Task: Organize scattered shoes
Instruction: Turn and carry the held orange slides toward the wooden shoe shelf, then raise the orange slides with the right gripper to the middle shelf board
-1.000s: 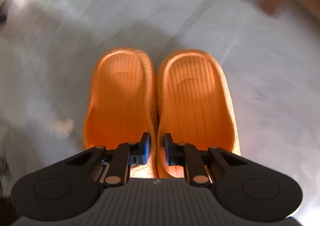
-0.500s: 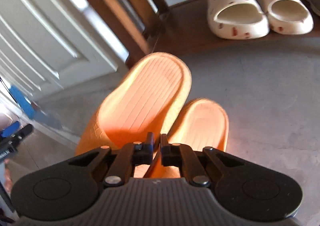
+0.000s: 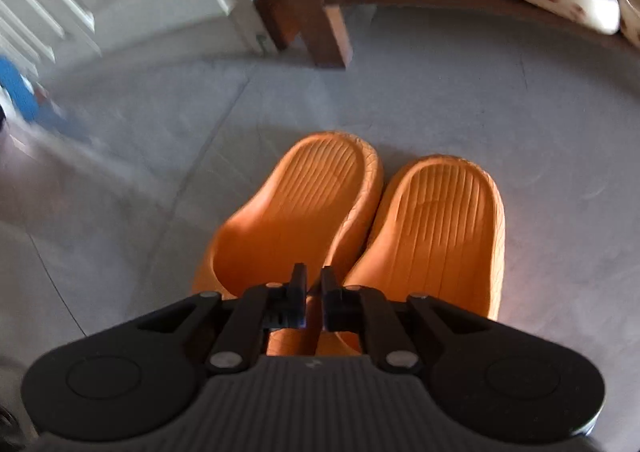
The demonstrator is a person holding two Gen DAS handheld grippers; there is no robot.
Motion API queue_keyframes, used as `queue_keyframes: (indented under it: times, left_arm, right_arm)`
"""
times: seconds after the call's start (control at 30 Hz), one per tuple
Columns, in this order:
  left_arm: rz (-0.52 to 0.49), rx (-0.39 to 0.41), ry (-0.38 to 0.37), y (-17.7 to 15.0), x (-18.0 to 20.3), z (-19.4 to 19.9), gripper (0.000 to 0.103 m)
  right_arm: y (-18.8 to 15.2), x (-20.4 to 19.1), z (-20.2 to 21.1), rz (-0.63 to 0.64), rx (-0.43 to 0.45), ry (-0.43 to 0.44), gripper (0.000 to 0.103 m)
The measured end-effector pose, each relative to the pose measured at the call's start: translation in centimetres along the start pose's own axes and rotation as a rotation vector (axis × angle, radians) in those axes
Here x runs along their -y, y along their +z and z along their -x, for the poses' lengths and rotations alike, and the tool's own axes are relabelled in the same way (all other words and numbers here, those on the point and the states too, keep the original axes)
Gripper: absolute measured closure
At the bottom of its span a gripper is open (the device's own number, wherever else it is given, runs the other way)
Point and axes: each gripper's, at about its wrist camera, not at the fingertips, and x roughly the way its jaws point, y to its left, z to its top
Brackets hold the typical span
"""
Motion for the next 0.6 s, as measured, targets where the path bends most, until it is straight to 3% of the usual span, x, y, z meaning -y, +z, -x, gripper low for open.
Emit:
queue_keyframes:
  times: [0.1,0.23,0.3,0.47,0.53,0.57,0.6]
  left_arm:
    - [0.007,-0.001,-0.02,-0.1,0.0,-0.5,0.013]
    - [0.029,-0.005,-0.031,-0.4,-0.2,-0.9,0.013]
    - [0.04,-0.011,-0.031,-0.5,-0.2,-1.0,0.013]
    - [0.049,-0.027,-0.033,-0.6,-0.3,-1.1,0.013]
    - [0.05,-0.028,-0.033,-0.6,-0.4,-1.1,0.013]
    - [0.05,-0.028,-0.03,-0.6,-0.4,-1.1,0.013]
    - [0.051,-0.029,-0.03,-0.7,-0.4,-1.1,0.013]
  right_arm:
    - [1.3,-0.9,-0.6,0.015,-0.072,-0.085,0.08]
    - [2.5,-3.0,0.5,0.096,-0.032,-0.205,0.026]
    - [2.5,-2.4,0.8,0.083,-0.026,-0.226,0.025]
    - [3.2,0.2,-3.6,-0.096,-0.221,-0.167,0.027]
    - [2.5,0.5,-4.6,-0.129,-0.255,-0.127,0.035]
    - [2.1,0.0,-4.5,-0.086,-0.249,-0.134,0.04]
    - [1.7,-0.9,-4.1,-0.016,-0.235,-0.151,0.059]
